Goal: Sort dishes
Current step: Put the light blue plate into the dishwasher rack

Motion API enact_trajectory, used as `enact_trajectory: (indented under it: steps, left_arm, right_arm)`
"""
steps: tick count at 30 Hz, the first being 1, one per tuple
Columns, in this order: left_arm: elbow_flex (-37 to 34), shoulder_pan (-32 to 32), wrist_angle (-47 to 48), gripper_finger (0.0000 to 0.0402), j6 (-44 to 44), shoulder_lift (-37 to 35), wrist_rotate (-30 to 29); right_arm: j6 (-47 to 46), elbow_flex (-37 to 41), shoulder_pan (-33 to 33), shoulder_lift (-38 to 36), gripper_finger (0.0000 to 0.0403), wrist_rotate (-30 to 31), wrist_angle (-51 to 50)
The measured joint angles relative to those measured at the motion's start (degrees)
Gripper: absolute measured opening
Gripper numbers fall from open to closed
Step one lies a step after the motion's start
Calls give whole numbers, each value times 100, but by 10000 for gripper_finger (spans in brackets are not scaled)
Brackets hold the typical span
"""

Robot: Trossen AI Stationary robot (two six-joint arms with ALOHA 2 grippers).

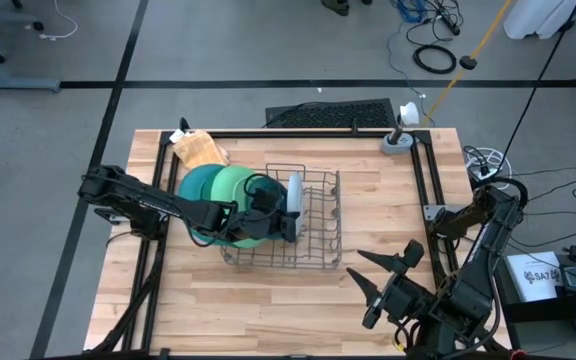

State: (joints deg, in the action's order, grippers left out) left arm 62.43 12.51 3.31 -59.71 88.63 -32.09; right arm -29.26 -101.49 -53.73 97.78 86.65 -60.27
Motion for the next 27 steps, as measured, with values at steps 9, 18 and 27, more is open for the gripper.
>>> enact_trajectory:
  steps: [9,18,27]
  left_arm:
    - [-2,61,43,47,66,3,104]
    - [-4,63,68,93,307,3,363]
    - [-4,64,83,199,309,3,360]
  right_arm:
    - [-9,0,2,0,189,-123,2]
    - [-9,0,2,0,189,-155,9]
    - [-9,0,0,0,189,-155,15]
